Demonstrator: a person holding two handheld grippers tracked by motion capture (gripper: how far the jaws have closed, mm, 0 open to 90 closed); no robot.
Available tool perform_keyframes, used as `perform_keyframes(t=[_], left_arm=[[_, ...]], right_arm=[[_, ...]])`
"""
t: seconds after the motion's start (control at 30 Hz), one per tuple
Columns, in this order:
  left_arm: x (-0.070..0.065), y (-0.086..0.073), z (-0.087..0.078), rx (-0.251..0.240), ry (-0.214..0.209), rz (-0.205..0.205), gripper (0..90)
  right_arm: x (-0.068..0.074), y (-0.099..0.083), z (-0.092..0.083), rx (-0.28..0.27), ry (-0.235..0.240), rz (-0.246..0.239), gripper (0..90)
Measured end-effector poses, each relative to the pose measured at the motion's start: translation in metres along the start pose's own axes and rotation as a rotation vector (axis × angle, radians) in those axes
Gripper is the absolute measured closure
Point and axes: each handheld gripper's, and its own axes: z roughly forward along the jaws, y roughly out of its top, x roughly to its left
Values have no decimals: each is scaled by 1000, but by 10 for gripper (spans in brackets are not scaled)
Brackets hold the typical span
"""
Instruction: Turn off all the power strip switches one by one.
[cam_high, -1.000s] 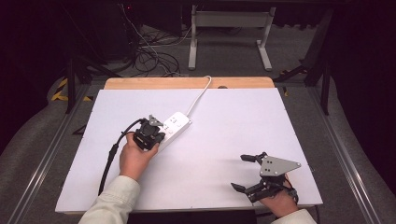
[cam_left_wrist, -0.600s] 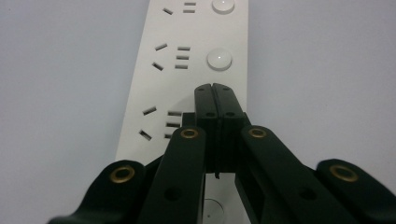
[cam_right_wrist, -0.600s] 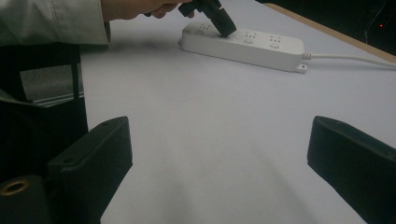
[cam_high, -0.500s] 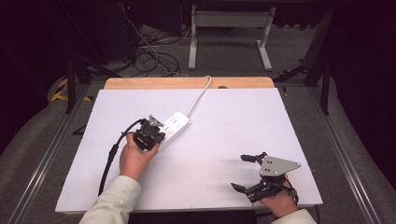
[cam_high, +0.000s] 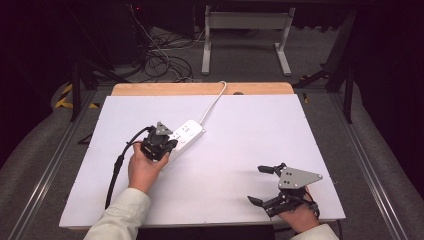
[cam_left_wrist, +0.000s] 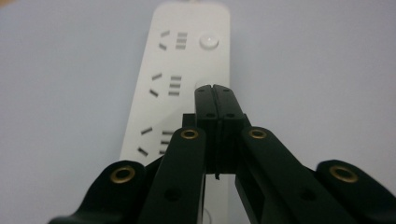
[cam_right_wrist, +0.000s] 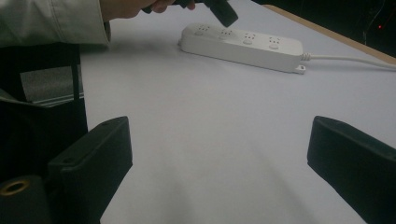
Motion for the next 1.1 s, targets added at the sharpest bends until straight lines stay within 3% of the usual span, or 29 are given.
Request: perform_keyframes(t=[0.13,0.33,0.47,0.77,1.1], left_arm=[[-1,6,-10,-23,-6,12,900],[0,5,-4,14,-9,13,900],[1,7,-3,9,-8,13,900],[1,29,21,42,-13,19,900],[6,30,39,73,-6,3,900]], right_arm=[[-1,0,0,2,5,0,74],[0,0,-1,-1,3,-3,74],[0,0,0,3,5,-4,74],[-1,0,1,6,4,-3,74],[-2,-1,0,3,9,-1,74]])
